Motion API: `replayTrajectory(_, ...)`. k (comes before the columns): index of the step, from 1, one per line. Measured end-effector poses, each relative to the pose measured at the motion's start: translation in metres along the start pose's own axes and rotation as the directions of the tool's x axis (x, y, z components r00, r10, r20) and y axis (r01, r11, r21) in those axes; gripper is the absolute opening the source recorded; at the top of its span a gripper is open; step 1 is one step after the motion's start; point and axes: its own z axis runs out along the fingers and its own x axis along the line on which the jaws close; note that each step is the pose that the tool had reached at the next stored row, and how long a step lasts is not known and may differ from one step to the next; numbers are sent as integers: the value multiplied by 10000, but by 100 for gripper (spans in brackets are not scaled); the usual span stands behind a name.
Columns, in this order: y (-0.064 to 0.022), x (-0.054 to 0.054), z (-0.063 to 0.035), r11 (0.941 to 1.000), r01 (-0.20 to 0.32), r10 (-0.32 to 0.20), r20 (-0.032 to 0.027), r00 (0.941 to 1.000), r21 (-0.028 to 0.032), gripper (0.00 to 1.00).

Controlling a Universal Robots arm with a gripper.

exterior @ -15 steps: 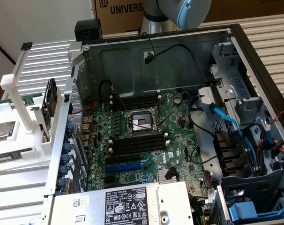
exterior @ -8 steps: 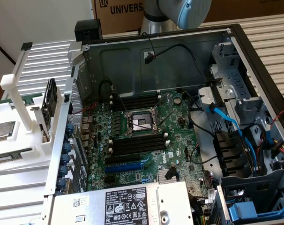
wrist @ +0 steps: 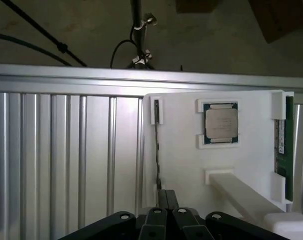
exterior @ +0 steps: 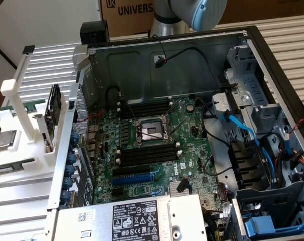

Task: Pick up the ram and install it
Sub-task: 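Pick up the ram and move it above insertion slot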

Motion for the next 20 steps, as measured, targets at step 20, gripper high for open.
replayTrajectory(20, -27, 48, 393, 9974, 669, -663, 212, 9976, -270, 10)
